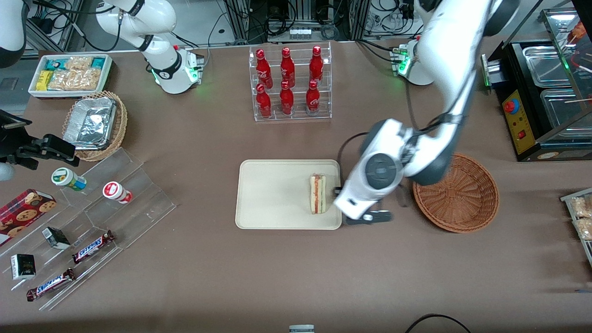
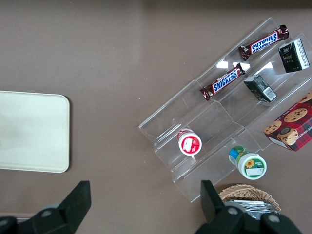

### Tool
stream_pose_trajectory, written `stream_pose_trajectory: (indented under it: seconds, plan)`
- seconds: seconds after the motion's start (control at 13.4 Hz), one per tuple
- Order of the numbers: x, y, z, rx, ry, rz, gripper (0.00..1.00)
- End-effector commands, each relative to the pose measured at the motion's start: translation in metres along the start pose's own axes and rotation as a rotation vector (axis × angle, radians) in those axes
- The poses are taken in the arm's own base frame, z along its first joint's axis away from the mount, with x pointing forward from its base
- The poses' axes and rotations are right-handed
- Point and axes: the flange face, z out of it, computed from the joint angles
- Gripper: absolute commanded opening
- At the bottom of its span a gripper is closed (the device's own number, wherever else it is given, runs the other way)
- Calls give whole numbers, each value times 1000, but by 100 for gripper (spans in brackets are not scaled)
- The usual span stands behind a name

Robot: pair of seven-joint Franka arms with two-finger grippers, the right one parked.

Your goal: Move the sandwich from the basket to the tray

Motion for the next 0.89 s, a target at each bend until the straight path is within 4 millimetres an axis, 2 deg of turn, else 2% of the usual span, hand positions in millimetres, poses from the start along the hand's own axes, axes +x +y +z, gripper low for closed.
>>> stream_pose_trajectory:
  seconds: [0.0,0.15,0.37,0.45,0.52,0.67,0.82]
  plan:
    - [-11,-88,-46,13,8,-106,100]
    - [-21,-149,-92,12,12,-188,100]
    - [-38,-183,-134,17,9,-185,100]
    - [-39,-203,-150,6,18,-171,100]
    - [-48,-214,-162,12,9,-117,100]
    - [-67,-222,-181,30,8,-59,100]
    - [-76,-247,-202,20,17,-3,100]
